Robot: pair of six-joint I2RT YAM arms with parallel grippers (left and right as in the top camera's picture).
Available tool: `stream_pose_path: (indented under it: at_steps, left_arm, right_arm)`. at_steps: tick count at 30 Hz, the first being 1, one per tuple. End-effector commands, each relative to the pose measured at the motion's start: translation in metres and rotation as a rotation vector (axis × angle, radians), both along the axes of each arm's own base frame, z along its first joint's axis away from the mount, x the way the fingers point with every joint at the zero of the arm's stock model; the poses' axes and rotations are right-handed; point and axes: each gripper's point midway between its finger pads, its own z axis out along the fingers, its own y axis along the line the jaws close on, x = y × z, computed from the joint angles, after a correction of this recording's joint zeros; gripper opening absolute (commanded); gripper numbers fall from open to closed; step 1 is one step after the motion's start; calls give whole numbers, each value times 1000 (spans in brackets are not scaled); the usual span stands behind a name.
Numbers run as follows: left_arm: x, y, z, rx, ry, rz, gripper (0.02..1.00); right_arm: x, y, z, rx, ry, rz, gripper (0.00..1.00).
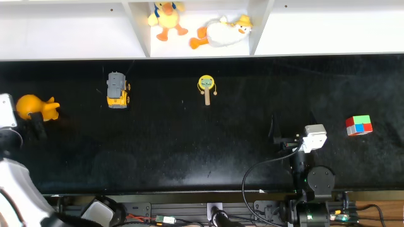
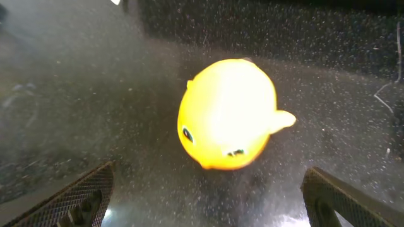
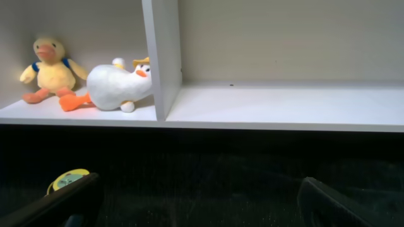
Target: Store Toys
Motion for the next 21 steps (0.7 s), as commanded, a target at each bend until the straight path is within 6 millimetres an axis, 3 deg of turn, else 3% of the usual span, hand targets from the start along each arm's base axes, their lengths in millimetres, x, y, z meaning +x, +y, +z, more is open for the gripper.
stream_pose_path:
  at_steps: [1,12,21]
  left_arm:
    - [15,14,0,-8,-10,-29,972]
    - [31,22,-16,-48,-19,-60,963]
    - [39,14,-25,-69,-21,-119,954]
  right_arm:
    - [0,-1,-3,4,-2,-2,996]
    - [0,-1,-3,4,-2,-1,993]
    - [0,-1,-3,4,-2,-2,996]
